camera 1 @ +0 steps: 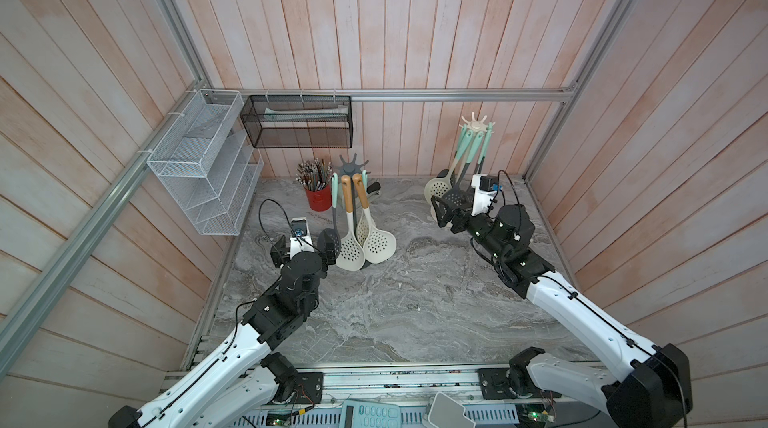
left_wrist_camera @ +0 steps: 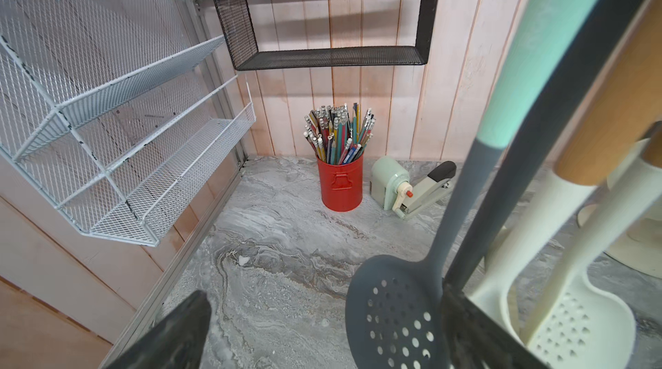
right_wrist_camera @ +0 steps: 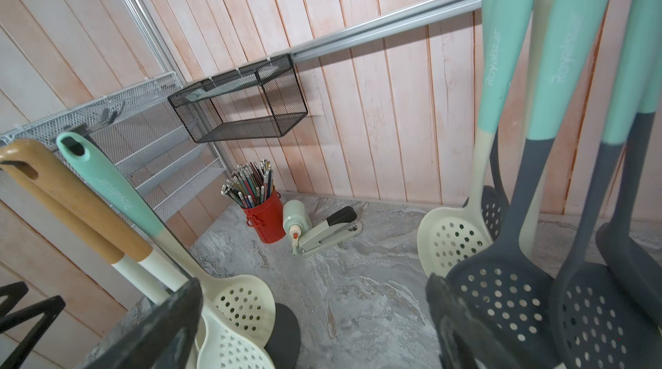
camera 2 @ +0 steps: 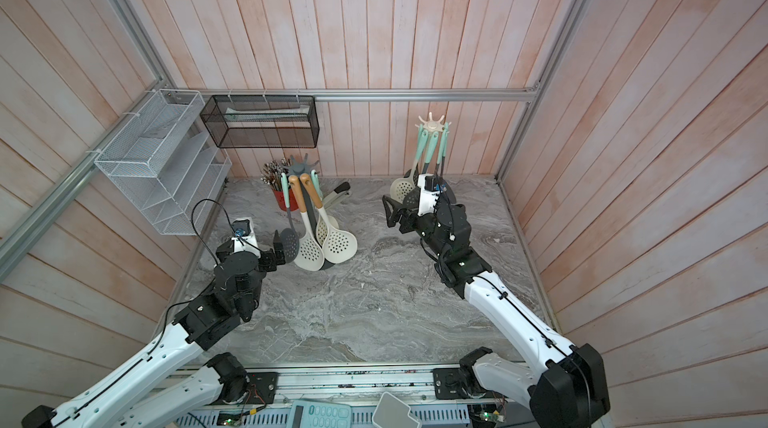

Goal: Hang the skimmer on the kitchen utensil rack
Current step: Hang the skimmer on the rack, then reset both arms

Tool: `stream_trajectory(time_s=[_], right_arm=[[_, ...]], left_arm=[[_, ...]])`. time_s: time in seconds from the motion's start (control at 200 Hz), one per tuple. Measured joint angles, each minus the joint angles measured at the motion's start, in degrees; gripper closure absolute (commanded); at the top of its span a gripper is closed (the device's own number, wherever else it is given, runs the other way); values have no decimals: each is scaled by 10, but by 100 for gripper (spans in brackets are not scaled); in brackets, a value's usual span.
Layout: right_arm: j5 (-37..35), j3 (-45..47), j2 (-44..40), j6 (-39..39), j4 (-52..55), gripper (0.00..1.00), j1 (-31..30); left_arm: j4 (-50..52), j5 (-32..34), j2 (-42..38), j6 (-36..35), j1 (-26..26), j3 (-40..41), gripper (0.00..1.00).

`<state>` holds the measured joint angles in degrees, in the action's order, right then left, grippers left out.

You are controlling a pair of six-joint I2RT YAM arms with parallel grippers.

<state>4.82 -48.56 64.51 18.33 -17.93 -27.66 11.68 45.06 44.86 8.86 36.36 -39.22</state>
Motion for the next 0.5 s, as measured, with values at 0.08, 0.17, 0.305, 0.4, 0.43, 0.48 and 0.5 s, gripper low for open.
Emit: stream_trajectory(time_s=[0.08,0.17,0.305,0.4,0.43,0.48,0.5], right_arm=[[-2,21,-5,-6,1,2,5],[-5,47,-16,-6,1,2,16],[-7,86,-40,-3,-5,2,39],[-9,110,-56,2,-10,1,56],[-10,118,-60,4,-13,1,60],[-12,132,-68,8,-17,1,67],[-14,139,-72,9,-19,1,70]], left_arm=[[11,-40,-2,15,-36,0,0],[16,-88,-7,30,-81,0,0],[18,-158,-8,53,-156,0,0],[17,-200,-7,69,-202,2,0],[14,-211,-8,73,-215,5,0],[10,-228,-8,80,-233,11,0],[9,-236,-7,83,-241,13,0]])
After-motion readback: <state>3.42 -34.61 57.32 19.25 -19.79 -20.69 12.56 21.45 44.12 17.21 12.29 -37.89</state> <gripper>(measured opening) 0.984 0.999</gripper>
